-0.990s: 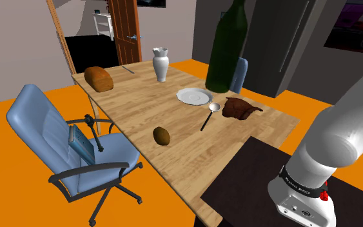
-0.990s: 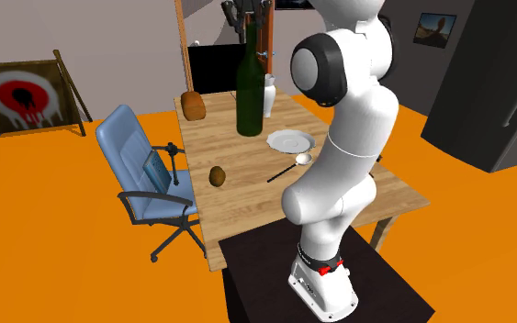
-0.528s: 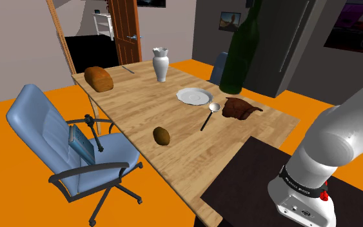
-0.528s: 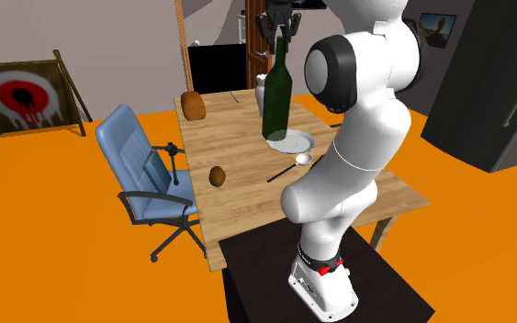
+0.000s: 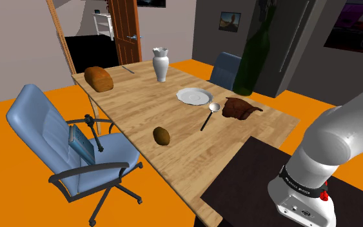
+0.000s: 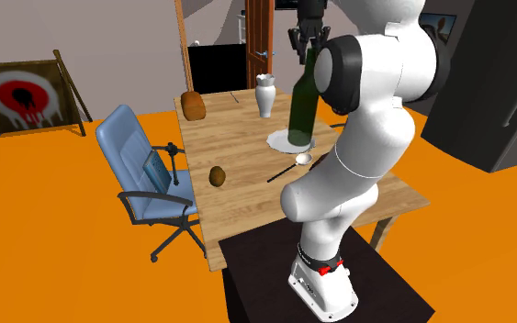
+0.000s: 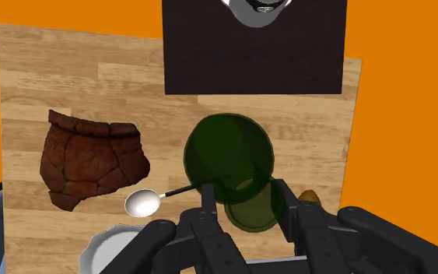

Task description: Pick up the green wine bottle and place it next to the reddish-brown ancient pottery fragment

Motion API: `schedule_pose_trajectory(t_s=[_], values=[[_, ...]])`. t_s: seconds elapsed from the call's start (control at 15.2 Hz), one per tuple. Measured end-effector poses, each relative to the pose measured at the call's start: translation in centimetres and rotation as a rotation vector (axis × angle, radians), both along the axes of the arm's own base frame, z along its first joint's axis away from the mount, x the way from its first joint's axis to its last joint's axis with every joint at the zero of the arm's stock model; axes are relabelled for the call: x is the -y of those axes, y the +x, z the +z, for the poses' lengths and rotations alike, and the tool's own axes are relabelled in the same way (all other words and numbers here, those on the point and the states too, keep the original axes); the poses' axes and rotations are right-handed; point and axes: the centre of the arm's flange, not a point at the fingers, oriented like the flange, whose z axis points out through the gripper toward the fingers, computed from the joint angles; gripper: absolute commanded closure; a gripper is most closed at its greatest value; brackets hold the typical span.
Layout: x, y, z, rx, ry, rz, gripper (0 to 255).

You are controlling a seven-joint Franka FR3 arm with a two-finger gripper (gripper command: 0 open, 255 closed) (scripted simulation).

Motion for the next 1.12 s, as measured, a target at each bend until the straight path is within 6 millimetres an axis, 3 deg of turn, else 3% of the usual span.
schedule_pose_trajectory(t_s=[1.12], values=[[20.9,-3.1,-7.1,0.000,0.001,0.001,255]])
